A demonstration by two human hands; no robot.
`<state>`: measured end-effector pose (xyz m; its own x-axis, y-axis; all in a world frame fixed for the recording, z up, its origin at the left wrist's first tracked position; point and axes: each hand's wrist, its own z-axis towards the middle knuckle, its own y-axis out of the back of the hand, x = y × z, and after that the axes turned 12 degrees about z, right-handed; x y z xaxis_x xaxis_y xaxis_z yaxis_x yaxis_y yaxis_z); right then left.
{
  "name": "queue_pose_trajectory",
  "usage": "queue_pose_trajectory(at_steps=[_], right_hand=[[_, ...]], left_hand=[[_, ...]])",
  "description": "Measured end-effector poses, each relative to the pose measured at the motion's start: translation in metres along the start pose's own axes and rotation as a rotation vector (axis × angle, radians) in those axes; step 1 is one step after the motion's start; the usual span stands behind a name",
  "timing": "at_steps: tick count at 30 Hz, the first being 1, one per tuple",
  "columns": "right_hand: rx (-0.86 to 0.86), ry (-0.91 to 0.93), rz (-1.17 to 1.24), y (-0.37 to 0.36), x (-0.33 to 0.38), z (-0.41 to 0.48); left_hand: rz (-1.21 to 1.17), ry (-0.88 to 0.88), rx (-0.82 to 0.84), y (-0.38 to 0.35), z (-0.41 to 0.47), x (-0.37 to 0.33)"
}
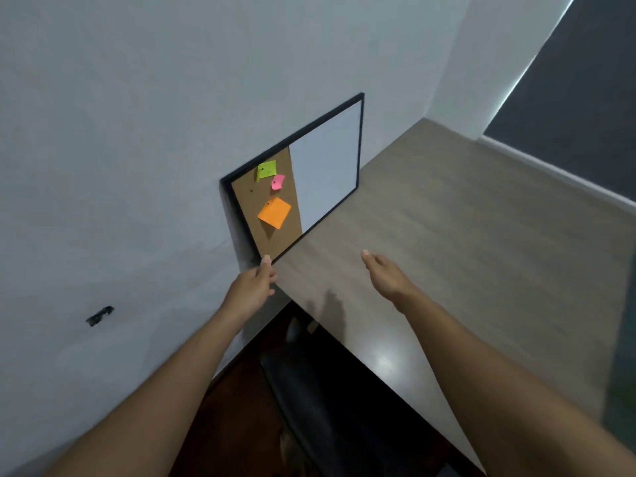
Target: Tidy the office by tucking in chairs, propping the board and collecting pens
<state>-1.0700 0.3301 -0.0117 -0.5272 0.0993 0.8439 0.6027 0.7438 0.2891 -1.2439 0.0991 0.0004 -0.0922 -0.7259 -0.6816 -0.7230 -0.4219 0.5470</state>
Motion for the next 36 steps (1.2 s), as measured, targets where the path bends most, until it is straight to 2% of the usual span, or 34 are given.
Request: queue_pose_trajectory(at_steps=[11, 17, 25, 36], right_hand=[[-0.125, 0.009, 0.011, 0.119, -0.101, -0.175], [-0.206, -0.023, 0.086, 0.156, -0.154, -0.259], [-0.381, -0.113, 0.175, 0.172, -0.215, -0.342], [-0.677, -0.281, 0.196, 0.149, -0.292, -0.459]], left_hand=[[0.06, -0.164, 0.09, -0.104, -0.128, -0.044], [0.134, -0.244, 0.173, -0.152, -0.171, -0.056], [0.201, -0.332, 0.342, -0.21, -0.207, -0.064], [0.348, -0.449, 0.687, -0.285, -0.246, -0.054]])
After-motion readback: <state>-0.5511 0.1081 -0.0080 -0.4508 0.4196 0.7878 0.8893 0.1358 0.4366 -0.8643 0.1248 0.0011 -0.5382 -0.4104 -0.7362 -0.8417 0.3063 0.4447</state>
